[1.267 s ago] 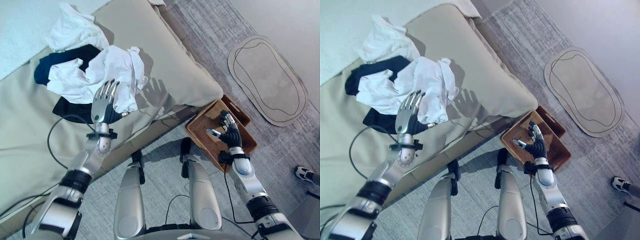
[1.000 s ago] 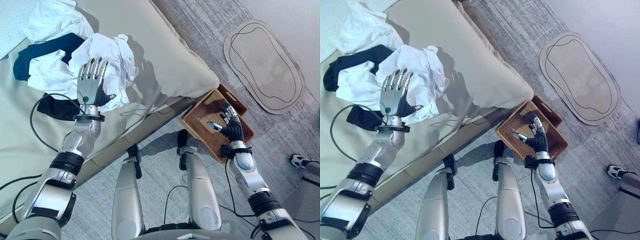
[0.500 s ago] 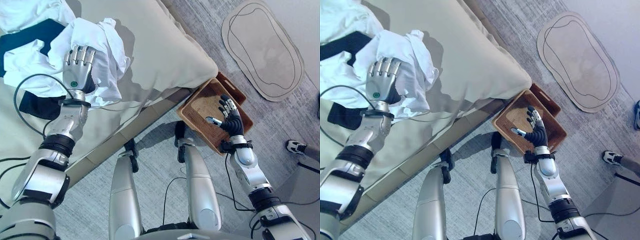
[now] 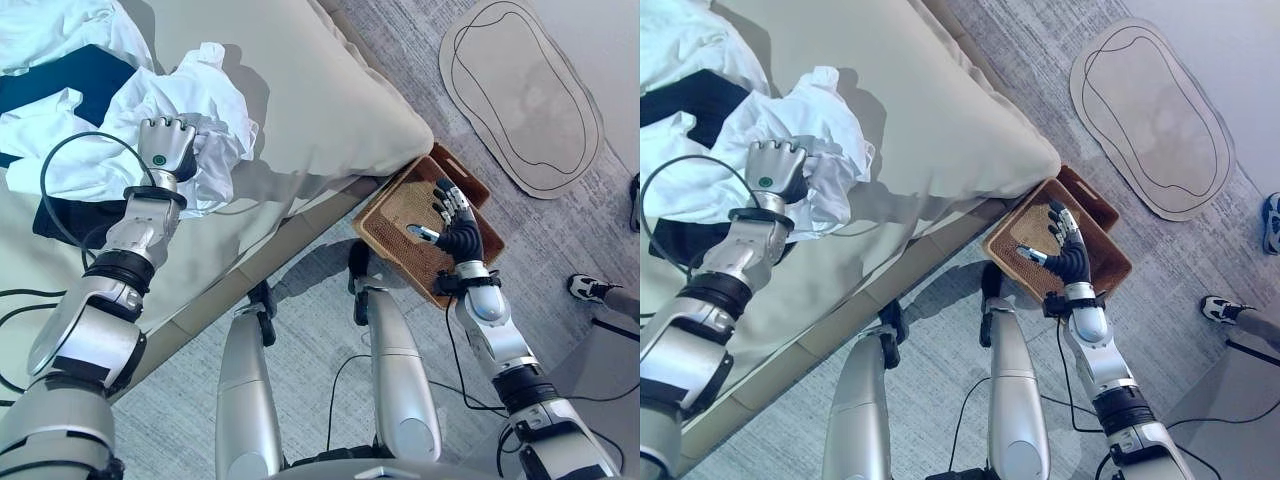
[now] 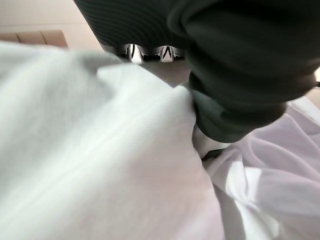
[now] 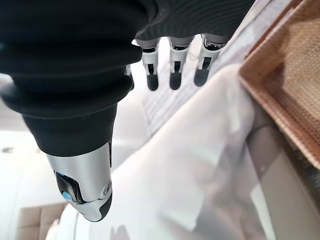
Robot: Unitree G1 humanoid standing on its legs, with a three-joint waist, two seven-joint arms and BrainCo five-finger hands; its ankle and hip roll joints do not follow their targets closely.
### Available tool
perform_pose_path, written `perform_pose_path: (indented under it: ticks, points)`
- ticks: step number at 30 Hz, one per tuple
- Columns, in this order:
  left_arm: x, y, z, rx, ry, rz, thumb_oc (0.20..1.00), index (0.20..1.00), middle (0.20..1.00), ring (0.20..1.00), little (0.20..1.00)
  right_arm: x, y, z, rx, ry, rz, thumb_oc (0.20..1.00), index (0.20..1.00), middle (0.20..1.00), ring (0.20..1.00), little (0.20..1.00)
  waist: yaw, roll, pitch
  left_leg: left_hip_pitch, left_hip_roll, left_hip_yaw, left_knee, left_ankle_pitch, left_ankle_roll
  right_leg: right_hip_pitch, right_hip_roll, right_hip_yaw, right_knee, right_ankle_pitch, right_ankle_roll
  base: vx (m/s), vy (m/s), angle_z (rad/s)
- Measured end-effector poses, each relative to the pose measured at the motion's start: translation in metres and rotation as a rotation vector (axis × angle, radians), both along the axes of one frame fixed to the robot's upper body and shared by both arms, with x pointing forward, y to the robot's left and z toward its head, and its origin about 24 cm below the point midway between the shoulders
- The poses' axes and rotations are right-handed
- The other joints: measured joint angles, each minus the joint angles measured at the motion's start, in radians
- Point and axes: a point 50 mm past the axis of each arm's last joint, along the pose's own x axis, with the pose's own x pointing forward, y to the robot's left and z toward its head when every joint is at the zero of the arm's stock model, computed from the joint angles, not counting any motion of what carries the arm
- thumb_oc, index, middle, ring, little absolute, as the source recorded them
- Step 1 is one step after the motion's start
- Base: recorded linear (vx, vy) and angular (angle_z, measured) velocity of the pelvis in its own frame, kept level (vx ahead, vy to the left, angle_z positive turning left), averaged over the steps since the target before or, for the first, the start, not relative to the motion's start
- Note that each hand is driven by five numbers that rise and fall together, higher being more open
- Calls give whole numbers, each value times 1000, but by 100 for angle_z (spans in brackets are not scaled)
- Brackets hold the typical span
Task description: Pick up clothes into the bucket
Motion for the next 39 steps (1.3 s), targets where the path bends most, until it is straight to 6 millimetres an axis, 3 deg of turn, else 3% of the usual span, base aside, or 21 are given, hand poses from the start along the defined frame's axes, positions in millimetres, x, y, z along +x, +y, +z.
perform_pose_path:
  ticks: [4, 7, 9, 13, 18, 20, 23, 25, 28, 39]
  points:
    - [-1, -1, -9, -10, 33, -6, 200, 200, 200, 200, 200, 0, 1, -1, -1, 5, 6, 1000, 1000, 1000, 1000, 1000, -8, 0, -7, 29, -9, 1, -23, 4, 7, 25, -8, 0, -18, 3, 0, 34, 2, 3]
    - [-4, -5, -30, -39, 92, -17, 200, 200, 200, 200, 200, -1, 2, -4, -5, 14, 12, 1000, 1000, 1000, 1000, 1000, -5, 0, -10, 107, -14, 6, -78, 12, 7, 103, -9, -1, -70, 12, 7, 54, -19, 0]
    - [-10, -13, -55, -65, 152, -37, 200, 200, 200, 200, 200, -4, 5, -8, -10, 31, 25, 1000, 1000, 1000, 1000, 1000, 4, 1, -27, 178, -19, 11, -143, 33, 4, 171, -10, -8, -126, 24, 14, 95, -44, 2]
    - [-22, -26, -79, -138, 193, -100, 200, 200, 200, 200, 200, -6, 6, -13, -31, 45, 29, 1000, 1000, 1000, 1000, 1000, 30, 4, -40, 292, -24, -3, -241, 71, -5, 279, -12, -40, -185, 29, 12, 116, -55, 12]
    - [-52, -41, -83, -337, 140, -234, 200, 200, 200, 200, 200, -8, 1, -20, -114, 78, -8, 1000, 1000, 1000, 1000, 1000, 83, 17, -48, 495, -27, -29, -407, 133, -14, 485, -4, -100, -299, 35, 8, 98, -54, 24]
    - [-64, -48, -88, -432, 145, -290, 200, 200, 200, 200, 200, -8, -2, -24, -154, 97, -18, 1000, 1000, 1000, 1000, 1000, 111, 48, -119, 552, -27, -51, -492, 162, -20, 550, 2, -135, -365, 43, 19, 88, -64, 34]
    - [-85, -54, -81, -598, 88, -363, 200, 200, 200, 200, 200, -8, -3, -28, -203, 121, -22, 1000, 1000, 1000, 1000, 1000, 129, 65, -148, 624, -30, -68, -568, 196, -28, 655, 15, -175, -475, 80, 28, 66, -38, 24]
    - [-89, -56, -81, -643, 101, -403, 200, 200, 200, 200, 200, -9, -2, -31, -229, 132, -16, 1000, 1000, 1000, 1000, 1000, 141, 72, -186, 637, -32, -82, -586, 197, -27, 689, 16, -195, -512, 88, 33, 64, -31, 25]
    - [-92, -63, -72, -721, 116, -469, 200, 200, 200, 200, 200, -8, 4, -33, -298, 143, 24, 1000, 1000, 1000, 1000, 1000, 158, 70, -196, 674, -34, -82, -600, 200, -31, 743, 23, -201, -559, 110, 38, 70, -41, 6]
    - [-111, -99, -34, -1086, 143, -863, 200, 200, 200, 200, 200, -1, 67, -27, -550, 95, 360, 1000, 1000, 1000, 1000, 1000, 158, 71, -282, 794, -17, -59, -663, 209, -46, 838, 47, -190, -597, 120, 41, 58, -19, -5]
